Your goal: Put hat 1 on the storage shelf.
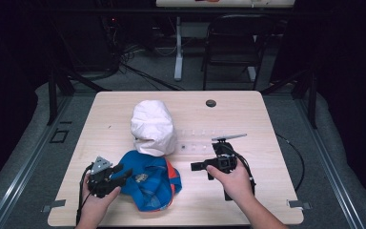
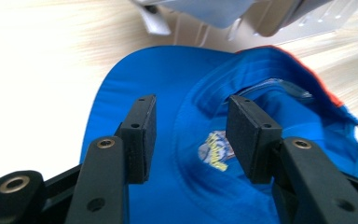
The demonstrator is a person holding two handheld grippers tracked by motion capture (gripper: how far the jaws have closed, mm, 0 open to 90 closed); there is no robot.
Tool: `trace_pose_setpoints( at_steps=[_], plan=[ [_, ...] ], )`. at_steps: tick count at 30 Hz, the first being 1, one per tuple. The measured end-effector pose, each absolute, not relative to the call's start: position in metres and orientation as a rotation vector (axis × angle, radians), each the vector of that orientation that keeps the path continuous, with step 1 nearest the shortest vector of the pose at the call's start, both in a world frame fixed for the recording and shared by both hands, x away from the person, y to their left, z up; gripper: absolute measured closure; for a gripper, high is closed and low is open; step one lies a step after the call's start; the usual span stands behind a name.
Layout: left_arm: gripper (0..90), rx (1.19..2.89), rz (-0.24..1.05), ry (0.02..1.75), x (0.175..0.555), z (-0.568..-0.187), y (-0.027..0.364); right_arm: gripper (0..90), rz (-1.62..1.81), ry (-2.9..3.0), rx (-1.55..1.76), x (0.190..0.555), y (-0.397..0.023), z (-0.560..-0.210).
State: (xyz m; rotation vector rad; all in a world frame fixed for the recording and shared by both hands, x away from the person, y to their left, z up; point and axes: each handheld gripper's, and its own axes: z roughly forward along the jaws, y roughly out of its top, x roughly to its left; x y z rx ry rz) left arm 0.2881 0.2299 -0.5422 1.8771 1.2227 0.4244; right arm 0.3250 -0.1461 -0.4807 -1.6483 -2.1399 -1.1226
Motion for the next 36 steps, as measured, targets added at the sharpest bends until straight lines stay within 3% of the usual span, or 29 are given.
trace_pose_setpoints(
  at_steps=[18,36],
  plan=[
    [53.2,1.887,0.445,1.219,0.288,-0.546,0.231,62.7,-0.996,-2.114,-1.555,0.305,-0.110,-0.539],
    [53.2,1.896,0.448,1.214,0.288,-0.547,0.229,62.2,-0.902,-2.057,-1.501,0.301,-0.083,-0.566]
  ],
)
